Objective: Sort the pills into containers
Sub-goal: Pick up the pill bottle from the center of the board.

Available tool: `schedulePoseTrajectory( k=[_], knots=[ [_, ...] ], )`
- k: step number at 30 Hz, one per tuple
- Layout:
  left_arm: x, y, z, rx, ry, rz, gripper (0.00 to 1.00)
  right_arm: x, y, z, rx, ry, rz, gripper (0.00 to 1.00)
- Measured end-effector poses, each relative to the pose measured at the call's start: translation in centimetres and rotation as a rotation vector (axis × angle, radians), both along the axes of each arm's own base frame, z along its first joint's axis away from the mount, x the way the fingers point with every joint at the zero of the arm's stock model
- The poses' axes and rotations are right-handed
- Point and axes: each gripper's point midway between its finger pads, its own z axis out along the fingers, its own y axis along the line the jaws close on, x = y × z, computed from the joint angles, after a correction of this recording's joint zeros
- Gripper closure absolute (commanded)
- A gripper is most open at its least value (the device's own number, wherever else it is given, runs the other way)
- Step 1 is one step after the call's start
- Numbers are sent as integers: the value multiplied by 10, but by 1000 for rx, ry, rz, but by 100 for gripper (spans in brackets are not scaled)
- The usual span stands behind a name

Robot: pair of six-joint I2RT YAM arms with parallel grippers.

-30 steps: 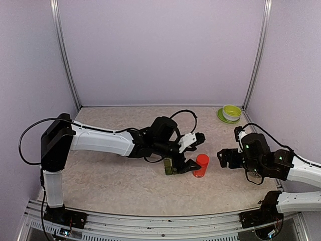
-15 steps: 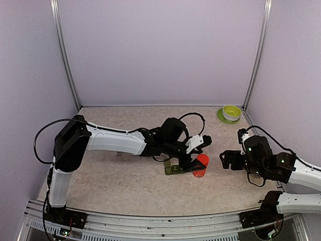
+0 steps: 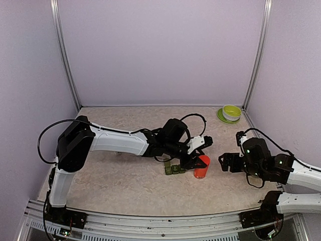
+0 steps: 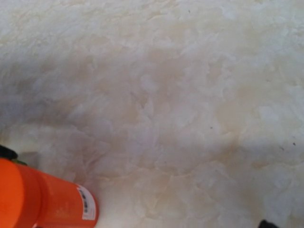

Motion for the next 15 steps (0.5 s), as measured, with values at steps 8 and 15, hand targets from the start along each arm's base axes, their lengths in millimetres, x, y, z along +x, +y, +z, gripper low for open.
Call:
schedulePoseTrajectory(
  k=[8, 15],
  knots=[
    [-1, 0, 1, -5, 15, -2, 70, 1, 3, -4, -8, 0, 14, 3],
    [0, 5, 7, -18, 60, 9, 70, -2, 16, 4, 18, -66, 125, 4]
  ],
)
